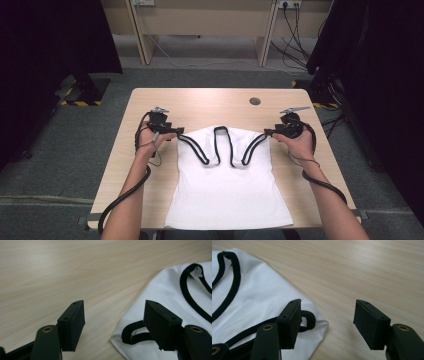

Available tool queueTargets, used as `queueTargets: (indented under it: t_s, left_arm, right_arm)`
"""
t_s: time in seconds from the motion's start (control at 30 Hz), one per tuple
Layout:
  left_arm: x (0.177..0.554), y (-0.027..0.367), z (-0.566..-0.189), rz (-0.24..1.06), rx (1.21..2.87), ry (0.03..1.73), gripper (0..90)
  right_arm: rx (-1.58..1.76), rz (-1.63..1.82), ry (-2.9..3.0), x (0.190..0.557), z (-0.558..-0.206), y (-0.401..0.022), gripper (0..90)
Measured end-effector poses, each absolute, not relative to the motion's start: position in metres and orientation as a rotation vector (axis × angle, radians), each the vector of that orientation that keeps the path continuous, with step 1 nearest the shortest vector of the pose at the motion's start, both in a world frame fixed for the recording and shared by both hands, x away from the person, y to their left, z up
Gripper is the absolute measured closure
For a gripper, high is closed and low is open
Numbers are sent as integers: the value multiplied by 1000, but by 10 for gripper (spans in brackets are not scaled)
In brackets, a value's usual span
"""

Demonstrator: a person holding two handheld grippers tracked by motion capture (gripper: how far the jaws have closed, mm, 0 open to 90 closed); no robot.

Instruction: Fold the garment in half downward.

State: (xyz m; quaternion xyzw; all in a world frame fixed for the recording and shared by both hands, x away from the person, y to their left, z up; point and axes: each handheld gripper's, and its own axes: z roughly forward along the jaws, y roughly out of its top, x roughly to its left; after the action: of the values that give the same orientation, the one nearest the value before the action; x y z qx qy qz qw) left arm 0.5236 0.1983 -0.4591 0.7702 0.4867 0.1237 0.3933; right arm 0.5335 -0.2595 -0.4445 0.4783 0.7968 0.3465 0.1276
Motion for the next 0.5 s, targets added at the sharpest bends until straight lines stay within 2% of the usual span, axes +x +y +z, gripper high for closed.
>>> queueTargets:
  t_s: [0.13, 0.33, 0.5]
  left_arm:
    - [521, 197, -467, 307, 1981, 1232, 340]
    - [519, 195, -474, 344, 2041, 1215, 351]
    - [521, 192, -473, 405, 2105, 1188, 361]
  right_arm:
    - [1369, 970, 2334, 535, -453, -255, 419]
    - [1311, 890, 2331, 532, -457, -251, 549]
    - [1299, 877, 2305, 531, -458, -253, 580]
